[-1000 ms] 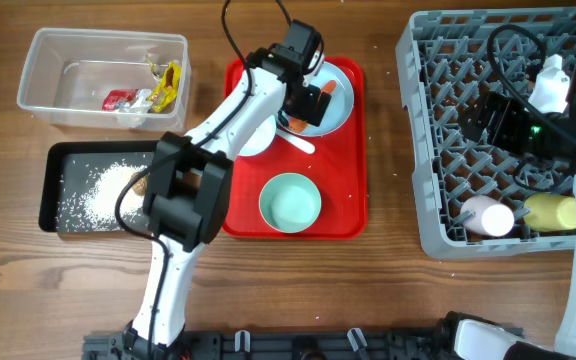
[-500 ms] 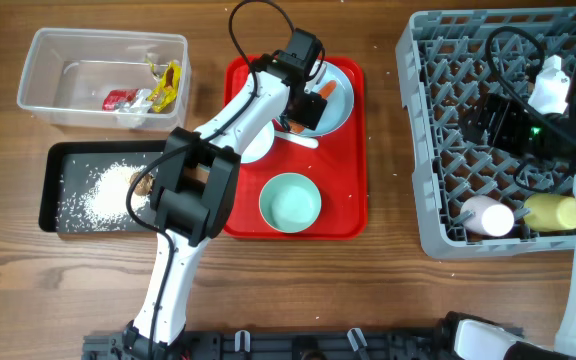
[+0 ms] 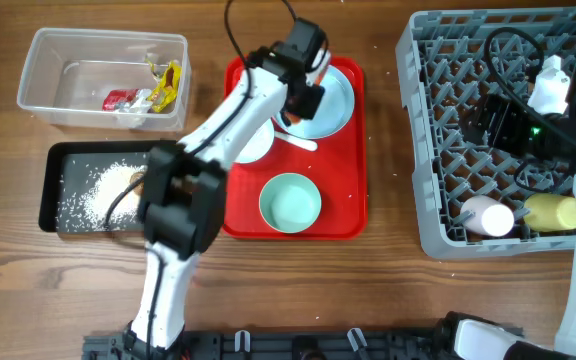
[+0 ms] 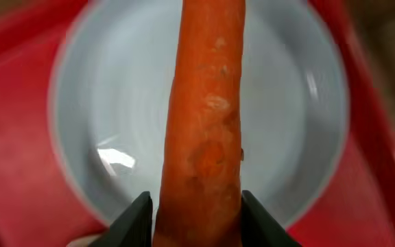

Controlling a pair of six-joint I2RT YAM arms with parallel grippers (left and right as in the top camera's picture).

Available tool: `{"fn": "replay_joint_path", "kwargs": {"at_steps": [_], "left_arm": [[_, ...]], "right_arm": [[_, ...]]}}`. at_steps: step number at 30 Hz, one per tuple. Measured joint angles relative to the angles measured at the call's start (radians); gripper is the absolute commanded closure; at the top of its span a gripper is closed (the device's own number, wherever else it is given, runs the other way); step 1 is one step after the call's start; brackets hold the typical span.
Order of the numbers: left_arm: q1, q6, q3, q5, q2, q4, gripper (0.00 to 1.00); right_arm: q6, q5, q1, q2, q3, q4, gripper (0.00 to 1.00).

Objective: Sort waste into correct bins and load items into the dishwasher rack
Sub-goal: 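Carry the carrot to the black tray and release it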

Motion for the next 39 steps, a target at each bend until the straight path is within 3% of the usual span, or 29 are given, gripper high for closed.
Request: {"fn": "replay_joint_path", "kwargs": {"at_steps": [6, 10, 12, 15, 20, 22, 26, 28, 29, 30, 32, 36, 39], "left_arm": [[0.040, -0.026, 0.007, -0.149, -0.365, -0.290, 0.71], [0.151, -0.095, 0.006, -0.221, -0.415, -0.565, 0.73], [0.233, -0.188, -0.012, -0.232, -0.415, -0.689, 0.75], [0.380, -0.324, -0.132, -0.233, -0.417, -0.753, 0.79], [0.526, -0.410, -0.423, -0.198, -0.414, -0.681, 0.79], [0.558, -0.431, -0.555, -0.193, -0.415, -0.576, 0.70], [0.567, -0.479, -0.746, -0.174, -0.414, -0.273, 0.62], [0.567, -0.512, -0.789, -0.161, -0.414, -0.183, 0.51], [0.567, -0.521, -0.800, -0.144, -0.414, -0.150, 0.38], [0.567, -0.528, -0.803, -0.128, -0.414, -0.139, 0.29], [0.567, -0.530, -0.804, -0.076, -0.414, -0.140, 0.21], [0.570, -0.480, -0.772, 0.027, -0.415, -0.311, 0.23], [0.570, -0.438, -0.648, 0.048, -0.470, -0.412, 0.27]], "right_arm": [[0.000, 0.003, 0.000, 0.008, 0.000, -0.001, 0.00], [0.000, 0.003, 0.000, 0.009, 0.000, 0.003, 0.00], [0.000, 0.003, 0.000, 0.009, 0.000, 0.005, 0.00], [0.000, 0.003, 0.000, 0.009, 0.000, 0.006, 0.00], [0.000, 0.003, 0.000, 0.009, 0.000, 0.012, 0.00], [0.000, 0.003, 0.000, 0.009, 0.000, 0.012, 0.00], [0.000, 0.003, 0.000, 0.010, 0.000, 0.011, 0.00], [0.000, 0.003, 0.000, 0.010, 0.000, 0.004, 0.00], [0.000, 0.003, 0.000, 0.010, 0.000, 0.000, 0.00], [0.000, 0.003, 0.000, 0.010, 0.000, -0.001, 0.00], [0.000, 0.003, 0.000, 0.011, 0.000, -0.004, 0.00], [0.000, 0.003, 0.000, 0.011, 0.000, -0.009, 0.00], [0.000, 0.003, 0.000, 0.011, 0.000, -0.008, 0.00]]}}
